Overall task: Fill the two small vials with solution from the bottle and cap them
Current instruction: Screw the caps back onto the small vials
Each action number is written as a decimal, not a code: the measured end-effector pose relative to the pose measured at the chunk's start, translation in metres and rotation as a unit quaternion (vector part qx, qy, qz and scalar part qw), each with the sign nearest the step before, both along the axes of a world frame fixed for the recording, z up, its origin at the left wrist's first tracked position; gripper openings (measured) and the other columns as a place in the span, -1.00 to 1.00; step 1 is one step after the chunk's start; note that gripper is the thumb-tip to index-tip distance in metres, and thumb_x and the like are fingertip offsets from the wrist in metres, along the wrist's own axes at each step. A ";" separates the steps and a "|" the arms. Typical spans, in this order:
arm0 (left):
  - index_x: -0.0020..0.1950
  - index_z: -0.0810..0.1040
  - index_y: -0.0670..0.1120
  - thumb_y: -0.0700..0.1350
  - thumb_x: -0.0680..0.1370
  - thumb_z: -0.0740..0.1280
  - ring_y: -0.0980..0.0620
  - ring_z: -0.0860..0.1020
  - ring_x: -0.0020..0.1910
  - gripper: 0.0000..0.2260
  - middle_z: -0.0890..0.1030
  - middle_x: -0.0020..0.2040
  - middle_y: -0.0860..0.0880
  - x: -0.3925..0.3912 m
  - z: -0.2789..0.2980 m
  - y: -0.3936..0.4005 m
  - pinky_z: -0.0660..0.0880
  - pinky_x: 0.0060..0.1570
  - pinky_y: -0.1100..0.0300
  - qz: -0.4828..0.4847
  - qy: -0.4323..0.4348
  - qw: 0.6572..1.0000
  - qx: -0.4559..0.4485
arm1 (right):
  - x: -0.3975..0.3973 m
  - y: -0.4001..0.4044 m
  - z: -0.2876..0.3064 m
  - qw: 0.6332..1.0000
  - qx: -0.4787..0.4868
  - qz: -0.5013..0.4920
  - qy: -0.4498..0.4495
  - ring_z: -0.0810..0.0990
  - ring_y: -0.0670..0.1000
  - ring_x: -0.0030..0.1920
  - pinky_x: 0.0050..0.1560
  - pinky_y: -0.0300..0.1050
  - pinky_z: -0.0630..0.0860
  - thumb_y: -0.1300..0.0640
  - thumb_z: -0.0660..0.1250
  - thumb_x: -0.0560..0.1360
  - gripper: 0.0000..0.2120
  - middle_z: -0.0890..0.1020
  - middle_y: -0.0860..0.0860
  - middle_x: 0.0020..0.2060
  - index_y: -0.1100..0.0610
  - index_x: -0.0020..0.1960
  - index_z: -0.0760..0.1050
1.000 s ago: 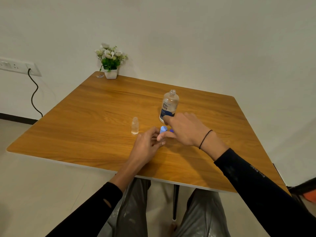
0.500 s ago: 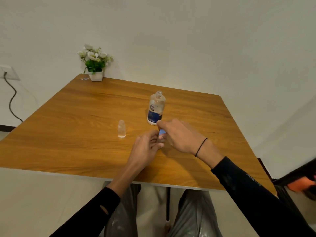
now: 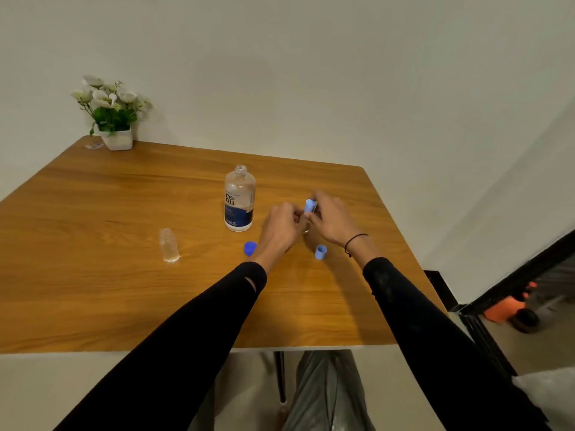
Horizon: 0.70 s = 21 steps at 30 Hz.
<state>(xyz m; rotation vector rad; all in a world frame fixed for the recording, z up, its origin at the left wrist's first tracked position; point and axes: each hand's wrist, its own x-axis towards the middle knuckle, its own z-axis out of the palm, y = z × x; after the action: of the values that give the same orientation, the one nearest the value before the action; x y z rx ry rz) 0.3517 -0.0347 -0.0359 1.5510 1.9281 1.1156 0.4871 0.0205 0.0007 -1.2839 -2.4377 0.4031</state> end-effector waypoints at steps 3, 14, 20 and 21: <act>0.32 0.65 -0.12 -0.04 0.50 0.60 0.01 0.72 0.04 -0.57 0.76 0.09 -0.05 0.000 0.004 -0.004 0.70 0.09 -0.07 0.010 -0.011 1.000 -0.024 | 0.006 -0.005 0.000 0.999 -0.036 -0.019 0.013 0.56 0.13 -0.15 -0.31 -0.13 0.37 0.06 0.44 0.62 -0.66 0.59 0.10 -0.15 0.21 0.27 0.44; 0.12 0.66 0.11 0.09 0.56 0.51 0.23 0.64 -0.17 -0.82 0.68 -0.12 0.16 -0.026 0.012 -0.153 0.68 -0.05 0.05 0.077 -0.017 0.997 0.001 | 0.044 -0.074 -0.039 0.998 -0.057 -0.029 0.023 0.53 0.01 0.09 -0.03 -0.13 0.36 0.10 0.49 0.55 -0.82 0.54 -0.05 0.04 0.01 0.07 0.52; 0.07 0.67 0.07 0.05 0.54 0.53 0.15 0.65 -0.23 -0.85 0.69 -0.14 0.13 -0.094 0.007 -0.217 0.69 -0.07 0.00 0.195 -0.047 0.980 0.013 | -0.006 -0.115 -0.018 0.990 -0.034 0.054 0.128 0.52 -0.17 0.02 -0.04 -0.23 0.44 0.23 0.43 0.59 -0.77 0.52 -0.08 0.03 0.04 0.17 0.48; 0.05 0.67 0.05 0.05 0.54 0.53 0.15 0.65 -0.22 -0.85 0.69 -0.15 0.13 -0.105 0.008 -0.224 0.68 -0.07 0.01 0.209 -0.047 0.977 0.017 | -0.021 -0.122 -0.013 0.987 -0.044 0.065 0.141 0.55 -0.12 0.02 -0.04 -0.19 0.54 0.25 0.44 0.56 -0.69 0.51 -0.09 0.03 0.01 0.20 0.44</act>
<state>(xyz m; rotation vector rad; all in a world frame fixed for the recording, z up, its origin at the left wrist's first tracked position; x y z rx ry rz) 0.2468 -0.2586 -0.0279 1.1081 2.2409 1.3659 0.4658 -0.1016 -0.0125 -1.0245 -2.2892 0.6867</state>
